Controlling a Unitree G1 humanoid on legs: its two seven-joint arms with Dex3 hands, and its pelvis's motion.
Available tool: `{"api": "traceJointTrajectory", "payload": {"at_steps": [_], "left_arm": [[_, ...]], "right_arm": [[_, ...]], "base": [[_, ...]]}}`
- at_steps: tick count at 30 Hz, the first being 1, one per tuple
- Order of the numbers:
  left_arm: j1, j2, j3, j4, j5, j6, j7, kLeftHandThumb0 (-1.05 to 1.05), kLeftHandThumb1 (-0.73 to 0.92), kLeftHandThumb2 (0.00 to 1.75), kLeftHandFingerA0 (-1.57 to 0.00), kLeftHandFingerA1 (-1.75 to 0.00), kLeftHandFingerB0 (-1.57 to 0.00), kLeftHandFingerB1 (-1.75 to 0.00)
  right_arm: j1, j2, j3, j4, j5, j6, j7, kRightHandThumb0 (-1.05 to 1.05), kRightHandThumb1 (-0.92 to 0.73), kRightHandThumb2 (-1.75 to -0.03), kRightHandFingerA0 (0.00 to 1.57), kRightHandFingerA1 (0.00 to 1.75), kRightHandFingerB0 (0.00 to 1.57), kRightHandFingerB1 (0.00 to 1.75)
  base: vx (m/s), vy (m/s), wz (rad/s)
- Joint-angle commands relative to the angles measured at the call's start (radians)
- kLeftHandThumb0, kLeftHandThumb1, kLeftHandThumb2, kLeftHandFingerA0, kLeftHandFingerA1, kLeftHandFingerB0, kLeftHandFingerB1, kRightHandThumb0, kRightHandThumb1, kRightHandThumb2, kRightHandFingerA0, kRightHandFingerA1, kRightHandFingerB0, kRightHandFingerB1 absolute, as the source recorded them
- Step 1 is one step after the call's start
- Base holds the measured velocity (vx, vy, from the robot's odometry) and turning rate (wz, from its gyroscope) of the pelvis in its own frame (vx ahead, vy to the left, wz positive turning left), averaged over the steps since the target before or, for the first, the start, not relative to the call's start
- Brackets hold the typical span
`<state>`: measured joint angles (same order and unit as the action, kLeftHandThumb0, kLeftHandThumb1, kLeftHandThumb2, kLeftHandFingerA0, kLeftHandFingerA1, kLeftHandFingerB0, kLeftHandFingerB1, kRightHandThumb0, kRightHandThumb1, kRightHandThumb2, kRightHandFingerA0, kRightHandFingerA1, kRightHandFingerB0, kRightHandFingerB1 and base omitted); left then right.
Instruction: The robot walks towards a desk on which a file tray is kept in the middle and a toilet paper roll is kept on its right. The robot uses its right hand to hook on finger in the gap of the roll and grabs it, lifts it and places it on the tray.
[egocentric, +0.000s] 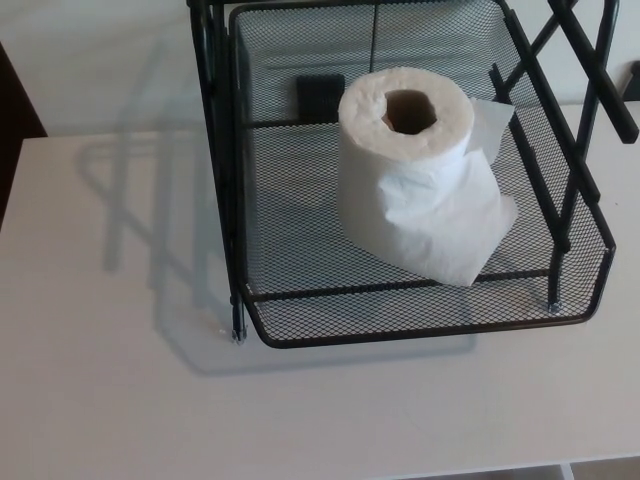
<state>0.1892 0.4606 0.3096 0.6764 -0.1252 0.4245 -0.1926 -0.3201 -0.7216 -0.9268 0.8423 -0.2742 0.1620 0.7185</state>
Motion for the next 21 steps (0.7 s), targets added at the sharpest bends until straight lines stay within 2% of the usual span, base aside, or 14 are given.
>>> {"api": "traceJointTrajectory", "payload": {"at_steps": [1,3,4,7,8,10,11,13,14,15,18,19,20,21], "left_arm": [[-0.001,0.002,0.081,0.041,-0.05,-0.021,0.023,-0.85,0.92,1.21,-0.01,-0.17,0.0,-0.09],[0.013,0.0,0.077,0.026,-0.044,-0.035,0.021,-0.84,0.92,1.21,-0.01,-0.18,0.0,-0.09],[0.018,-0.001,0.079,0.014,-0.044,-0.024,0.023,-0.84,0.92,1.21,-0.01,-0.19,0.0,-0.09],[0.014,0.001,0.079,0.023,-0.037,-0.025,0.024,-0.85,0.92,1.21,-0.04,-0.25,-0.02,-0.09],[0.018,0.002,0.074,0.02,-0.032,-0.031,0.02,-0.84,0.92,1.22,-0.03,-0.25,-0.01,-0.1],[0.023,0.001,0.071,0.006,-0.028,-0.021,0.022,-0.85,0.92,1.22,-0.03,-0.24,-0.01,-0.1],[0.022,0.002,0.072,0.007,-0.028,-0.019,0.021,-0.86,0.92,1.22,-0.04,-0.24,-0.02,-0.1],[0.025,0.007,0.057,0.0,-0.013,-0.014,0.021,-0.85,0.92,1.23,-0.07,-0.28,-0.04,-0.11],[0.015,0.005,0.053,0.0,-0.01,-0.008,0.027,-0.85,0.91,1.22,-0.07,-0.28,-0.05,-0.11],[0.009,0.003,0.054,0.004,-0.012,-0.006,0.027,-0.84,0.9,1.21,-0.07,-0.31,-0.05,-0.12],[0.009,0.002,0.056,-0.001,-0.016,-0.006,0.022,-0.83,0.92,1.23,-0.02,-0.25,0.0,-0.12],[0.009,-0.002,0.063,-0.008,-0.024,-0.001,0.022,-0.86,0.92,1.22,-0.06,-0.26,-0.04,-0.09],[0.005,-0.003,0.066,0.003,-0.025,-0.009,0.023,-0.84,0.92,1.22,-0.03,-0.25,-0.01,-0.11],[0.007,-0.003,0.065,0.001,-0.027,-0.012,0.014,-0.82,0.92,1.23,-0.01,-0.21,0.0,-0.12]], "right_arm": [[0.04,0.146,-0.336,0.271,0.361,0.105,-0.627,-0.63,-0.5,-0.87,0.12,0.51,0.31,0.53],[0.1,0.146,-0.194,0.26,0.24,0.014,-0.495,-0.72,-0.6,-0.95,0.06,0.52,0.15,0.54],[0.115,0.136,-0.183,0.258,0.243,0.015,-0.414,-0.7,-0.84,-0.64,0.01,0.39,0.11,0.38],[0.063,0.13,-0.269,0.288,0.313,0.082,-0.514,-0.63,-0.43,-0.81,0.03,0.48,0.22,0.5],[0.051,0.129,-0.321,0.3,0.36,0.101,-0.54,-0.68,-0.76,-0.63,0.0,0.28,0.08,0.33],[0.092,0.128,-0.211,0.295,0.265,0.036,-0.464,-0.38,-0.43,-1.02,0.01,0.53,0.0,0.5],[0.079,0.132,-0.214,0.297,0.263,0.042,-0.517,-0.74,-0.54,-0.9,0.07,0.48,0.16,0.46],[0.061,0.139,-0.188,0.296,0.235,0.039,-0.596,-0.67,-0.65,-0.59,0.2,0.47,0.29,0.34],[0.053,0.132,-0.198,0.3,0.257,0.046,-0.559,-0.7,-0.58,-0.9,0.06,0.5,0.11,0.44],[0.053,0.128,-0.178,0.3,0.244,0.045,-0.549,-0.69,-0.73,-0.62,0.19,0.48,0.25,0.35],[0.028,0.104,-0.243,0.331,0.325,0.122,-0.526,-0.71,-0.54,-0.87,0.06,0.54,0.12,0.46],[0.029,0.101,-0.178,0.329,0.268,0.102,-0.52,-0.37,-0.48,-1.04,0.05,0.54,0.0,0.5],[0.037,0.1,-0.228,0.336,0.33,0.106,-0.472,-0.6,-0.67,-0.62,0.02,0.32,0.1,0.29],[0.042,0.095,-0.234,0.336,0.346,0.126,-0.444,-0.73,-0.51,-0.9,0.02,0.44,0.07,0.33]], "base": [[0.0,0.0,0.0],[0.0,0.0,0.0],[0.0,0.0,0.0],[0.0,0.0,0.0],[0.0,0.0,0.0],[0.0,0.0,0.0],[0.0,0.0,0.0],[0.0,0.0,0.0],[0.0,0.0,0.0],[0.0,0.0,0.0],[0.0,0.0,0.0],[0.0,0.0,0.0],[0.0,0.0,0.0],[0.0,0.0,0.0]]}}
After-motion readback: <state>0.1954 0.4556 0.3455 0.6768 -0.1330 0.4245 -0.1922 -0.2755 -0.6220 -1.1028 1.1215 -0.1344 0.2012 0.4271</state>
